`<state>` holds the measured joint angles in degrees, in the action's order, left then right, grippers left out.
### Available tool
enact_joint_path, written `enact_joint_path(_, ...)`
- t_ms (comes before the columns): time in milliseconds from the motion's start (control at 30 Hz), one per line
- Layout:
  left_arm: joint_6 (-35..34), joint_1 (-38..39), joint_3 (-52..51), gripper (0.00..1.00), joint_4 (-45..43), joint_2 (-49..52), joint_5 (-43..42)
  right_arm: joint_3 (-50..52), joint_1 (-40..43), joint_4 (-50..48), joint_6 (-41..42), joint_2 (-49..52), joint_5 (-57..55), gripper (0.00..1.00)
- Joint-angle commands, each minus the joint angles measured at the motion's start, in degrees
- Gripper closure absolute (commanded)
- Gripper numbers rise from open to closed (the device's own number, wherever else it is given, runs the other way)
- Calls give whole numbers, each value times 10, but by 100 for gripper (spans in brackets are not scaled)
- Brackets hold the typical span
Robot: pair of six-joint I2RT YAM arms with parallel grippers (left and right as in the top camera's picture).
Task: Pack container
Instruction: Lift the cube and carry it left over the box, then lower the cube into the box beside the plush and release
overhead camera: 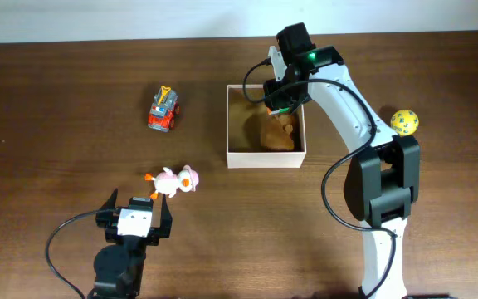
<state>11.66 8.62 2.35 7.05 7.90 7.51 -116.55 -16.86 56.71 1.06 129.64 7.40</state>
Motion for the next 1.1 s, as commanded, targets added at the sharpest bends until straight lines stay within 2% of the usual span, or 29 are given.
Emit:
enact_joint_path(0, -7, 2, -5, 1, -2, -5, -6, 3, 1, -2, 1, 10, -5, 54)
enact_joint_path(600, -7, 2, -5, 1, -2, -5, -6, 24, 1, -3, 1, 10, -21, 53)
enact_joint_path(700, -7, 2, -5, 1, -2, -5, -6, 24, 1, -2, 1, 10, -21, 36)
enact_joint_path(800, -7, 2, -5, 1, -2, -5, -6, 24, 1, -2, 1, 10, -21, 29)
enact_joint_path(1067, -7, 2, -5, 1, -2, -5, -6, 24, 1, -2, 1, 10, -21, 28)
